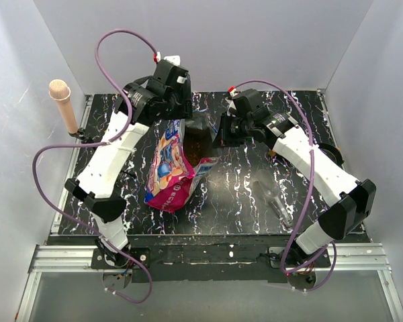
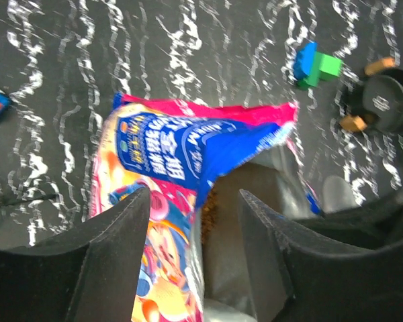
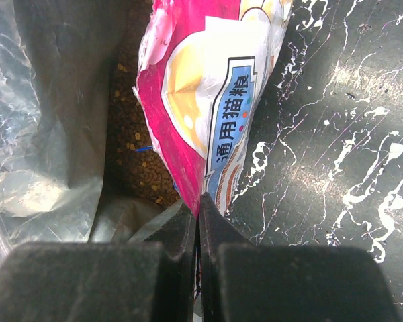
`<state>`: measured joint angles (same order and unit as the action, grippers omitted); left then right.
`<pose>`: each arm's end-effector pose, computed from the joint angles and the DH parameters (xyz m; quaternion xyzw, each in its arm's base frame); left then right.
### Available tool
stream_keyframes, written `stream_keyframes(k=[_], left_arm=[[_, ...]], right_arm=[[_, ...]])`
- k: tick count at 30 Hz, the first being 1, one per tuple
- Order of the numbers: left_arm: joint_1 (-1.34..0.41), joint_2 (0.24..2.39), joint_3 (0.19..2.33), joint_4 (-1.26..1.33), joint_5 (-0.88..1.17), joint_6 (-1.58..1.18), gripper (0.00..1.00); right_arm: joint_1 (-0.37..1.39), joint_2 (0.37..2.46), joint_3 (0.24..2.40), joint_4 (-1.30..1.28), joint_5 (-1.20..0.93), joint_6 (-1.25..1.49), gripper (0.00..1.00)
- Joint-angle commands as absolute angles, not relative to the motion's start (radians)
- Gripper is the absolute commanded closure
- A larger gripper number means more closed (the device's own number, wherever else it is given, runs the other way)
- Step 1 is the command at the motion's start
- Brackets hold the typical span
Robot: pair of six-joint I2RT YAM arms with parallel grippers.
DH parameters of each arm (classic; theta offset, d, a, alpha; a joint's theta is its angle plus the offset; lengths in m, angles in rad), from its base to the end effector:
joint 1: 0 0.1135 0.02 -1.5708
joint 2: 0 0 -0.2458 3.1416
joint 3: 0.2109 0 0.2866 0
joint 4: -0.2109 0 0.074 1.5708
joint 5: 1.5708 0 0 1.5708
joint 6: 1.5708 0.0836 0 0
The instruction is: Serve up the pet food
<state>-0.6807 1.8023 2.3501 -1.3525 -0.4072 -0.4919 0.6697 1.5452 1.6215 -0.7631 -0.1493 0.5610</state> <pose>0.3231 -0.2190 0.4413 0.0104 0.9115 -0.0463 0.4087 0.3135 0.2641 0.3411 -0.0808 0.8983 0.3013 0.3094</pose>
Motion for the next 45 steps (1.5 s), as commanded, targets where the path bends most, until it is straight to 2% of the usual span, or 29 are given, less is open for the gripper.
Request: stream_keyframes(k=[1, 3, 6, 11, 17, 19, 22, 24, 26, 27, 31, 36, 41, 45], left_arm=[[-0.684, 1.766, 2.336, -1.621, -0.181, -0.535, 0.41], [-0.684, 1.767, 2.31, -1.618, -0.161, -0.601, 0.28], [-0.71, 1.778, 2.306, -1.637, -0.234, -0.634, 0.24], [-0.73, 1.75, 2.221, -1.644, -0.354, -0.62, 0.28], [-0.73, 1.681, 2.086, -1.643, -0.399, -0.589, 0.3], [-0.732, 1.689, 2.059, -1.634, -0.399, -0.581, 0.33], [-0.732, 1.695, 2.017, -1.548, -0.434, -0.545, 0.45], [-0.73, 1.735, 2.054, -1.552, -0.503, -0.532, 0.65], [-0.73, 1.772, 2.129, -1.6, -0.59, -0.537, 0.95], [-0.732, 1.779, 2.156, -1.617, -0.638, -0.535, 1.0], [-0.721, 1.766, 2.238, -1.647, -0.806, -0.526, 1.0], [-0.696, 1.75, 2.412, -1.644, -0.992, -0.436, 1.0], [-0.695, 1.75, 2.558, -1.626, -1.087, -0.351, 1.0], [-0.693, 1.738, 2.553, -1.614, -1.078, -0.333, 1.0]], right_arm=[[0.667, 1.493, 1.681, -0.762, -0.167, 0.554, 0.99], [0.667, 1.496, 1.683, -0.762, -0.17, 0.551, 0.99], [0.669, 1.494, 1.678, -0.756, -0.173, 0.551, 0.99], [0.669, 1.496, 1.675, -0.752, -0.179, 0.552, 0.99], [0.669, 1.494, 1.672, -0.755, -0.176, 0.548, 0.99], [0.669, 1.494, 1.663, -0.747, -0.181, 0.548, 0.99], [0.669, 1.494, 1.648, -0.735, -0.192, 0.555, 0.99], [0.669, 1.496, 1.643, -0.729, -0.193, 0.56, 0.99], [0.669, 1.499, 1.647, -0.727, -0.193, 0.566, 0.99], [0.669, 1.502, 1.654, -0.726, -0.195, 0.569, 0.99], [0.676, 1.575, 1.739, -0.709, -0.273, 0.615, 0.99], [0.73, 1.713, 1.961, -0.675, -0.365, 0.698, 0.99], [0.782, 1.825, 2.166, -0.627, -0.477, 0.796, 0.99], [0.784, 1.773, 2.064, -0.539, -0.508, 0.839, 0.99]])
